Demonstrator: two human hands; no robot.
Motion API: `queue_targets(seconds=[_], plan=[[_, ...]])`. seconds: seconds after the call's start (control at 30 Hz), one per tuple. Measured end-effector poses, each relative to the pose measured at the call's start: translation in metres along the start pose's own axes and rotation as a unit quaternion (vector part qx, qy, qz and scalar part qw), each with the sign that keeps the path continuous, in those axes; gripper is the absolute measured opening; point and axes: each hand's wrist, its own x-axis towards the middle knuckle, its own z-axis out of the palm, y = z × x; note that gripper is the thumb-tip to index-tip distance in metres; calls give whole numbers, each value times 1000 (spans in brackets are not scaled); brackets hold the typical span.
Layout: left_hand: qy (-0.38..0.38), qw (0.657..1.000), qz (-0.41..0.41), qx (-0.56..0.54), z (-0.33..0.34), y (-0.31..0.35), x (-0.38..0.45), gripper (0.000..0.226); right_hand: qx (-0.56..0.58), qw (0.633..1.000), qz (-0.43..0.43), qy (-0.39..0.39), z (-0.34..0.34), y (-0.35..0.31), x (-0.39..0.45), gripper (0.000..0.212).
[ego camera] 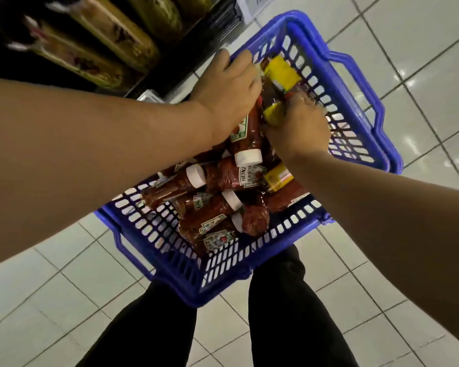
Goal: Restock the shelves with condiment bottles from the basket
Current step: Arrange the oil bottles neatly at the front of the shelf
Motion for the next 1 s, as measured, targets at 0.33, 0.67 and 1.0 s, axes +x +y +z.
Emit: queue_targets(seconds=[0.33, 0.67, 1.0], plan=[[-45, 988, 38, -144, -12, 3, -45, 55, 219, 970, 53, -92, -33, 24, -68, 40], [-4, 624, -450, -639, -190, -26, -211, 53, 557, 794, 160, -182, -230, -21, -203, 18], [23, 103, -326, -939, -445, -84, -380, 47, 591, 757, -81, -267, -509, -111, -271, 26]])
